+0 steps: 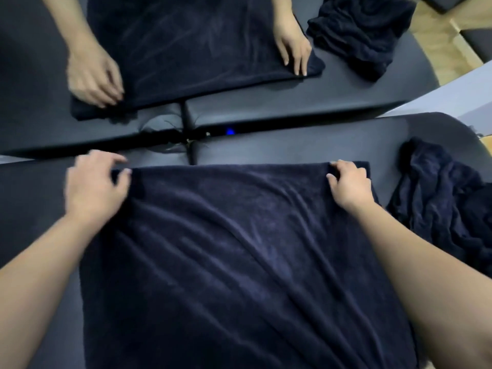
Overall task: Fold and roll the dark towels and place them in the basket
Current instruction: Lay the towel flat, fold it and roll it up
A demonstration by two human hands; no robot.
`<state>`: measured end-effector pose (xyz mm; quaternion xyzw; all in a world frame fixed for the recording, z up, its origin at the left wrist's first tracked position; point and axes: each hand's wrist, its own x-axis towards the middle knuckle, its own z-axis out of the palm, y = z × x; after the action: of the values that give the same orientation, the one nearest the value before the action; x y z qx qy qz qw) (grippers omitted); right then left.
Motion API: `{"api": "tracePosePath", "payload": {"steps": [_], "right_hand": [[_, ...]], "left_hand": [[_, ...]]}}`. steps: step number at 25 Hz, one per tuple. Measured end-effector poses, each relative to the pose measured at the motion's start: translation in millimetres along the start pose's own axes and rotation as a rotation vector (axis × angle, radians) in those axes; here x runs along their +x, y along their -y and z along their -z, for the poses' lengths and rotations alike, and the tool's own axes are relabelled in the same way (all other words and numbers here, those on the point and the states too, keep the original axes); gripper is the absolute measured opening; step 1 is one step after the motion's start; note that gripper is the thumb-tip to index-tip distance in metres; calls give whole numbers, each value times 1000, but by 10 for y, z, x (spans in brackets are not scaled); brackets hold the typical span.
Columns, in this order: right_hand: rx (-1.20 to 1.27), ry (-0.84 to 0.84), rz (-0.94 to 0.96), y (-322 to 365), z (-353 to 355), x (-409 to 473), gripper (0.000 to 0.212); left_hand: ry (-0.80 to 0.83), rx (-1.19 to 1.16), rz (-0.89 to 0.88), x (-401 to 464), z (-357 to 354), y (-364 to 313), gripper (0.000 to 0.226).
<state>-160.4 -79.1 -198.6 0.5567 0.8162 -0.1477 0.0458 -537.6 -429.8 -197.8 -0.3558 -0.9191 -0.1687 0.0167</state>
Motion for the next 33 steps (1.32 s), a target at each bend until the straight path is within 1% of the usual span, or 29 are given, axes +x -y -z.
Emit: {"api": "tracePosePath", "payload": {"steps": [1,2,3,4,5,7,9,11,12,14,16,17,19,21,24,26,27,29,31,33], "right_hand": [[-33,4,-13,-83,23,78,45],[-59,3,-22,-158,29,138,46],[-78,-4,-30,-226,33,189,48],[-89,-15,-41,-296,43,238,50],[-98,-27,-55,-364,63,291,51],[-126,-30,-53,-480,92,395,46],[-183,-34,8,-569,136,504,34],[-257,-84,73,-647,167,621,26],[-261,-115,63,-686,196,688,23],[-175,-179,-42,-721,300,857,21],[-61,-225,-181,-702,395,992,22],[-53,-243,-201,-650,396,1027,22],[-88,-275,-150,-523,342,1022,19],[-125,-333,-91,-422,294,997,18],[-90,-398,-126,-369,411,1040,21],[59,-381,-110,-280,508,1050,21],[126,-375,-105,-217,559,1033,22],[190,-361,-111,-100,647,974,23],[238,-358,-87,-18,716,902,22],[386,-349,-51,12,742,896,19]], "left_hand": [[89,-17,-183,30,-99,-306,30],[187,-30,-308,53,-192,-665,39],[271,-35,-393,65,-359,-956,47],[320,-18,-421,67,-514,-1245,50],[348,-5,-403,104,-659,-1496,48],[380,22,-343,258,-769,-1820,37],[450,39,-378,396,-753,-1888,28],[540,20,-390,508,-654,-1846,33],[563,11,-372,534,-607,-1813,36],[536,27,-326,526,-534,-1745,36],[445,40,-316,480,-542,-1642,38],[391,51,-318,457,-539,-1562,43],[341,129,-354,409,-506,-1315,55],[327,215,-356,353,-388,-989,57],[282,220,-231,300,-127,-531,51],[272,187,-102,257,36,-355,49],[268,178,-74,247,95,-280,49],[251,221,-93,264,243,-157,50],[211,326,-165,323,404,-31,51],[119,390,-203,393,515,39,50]]}}
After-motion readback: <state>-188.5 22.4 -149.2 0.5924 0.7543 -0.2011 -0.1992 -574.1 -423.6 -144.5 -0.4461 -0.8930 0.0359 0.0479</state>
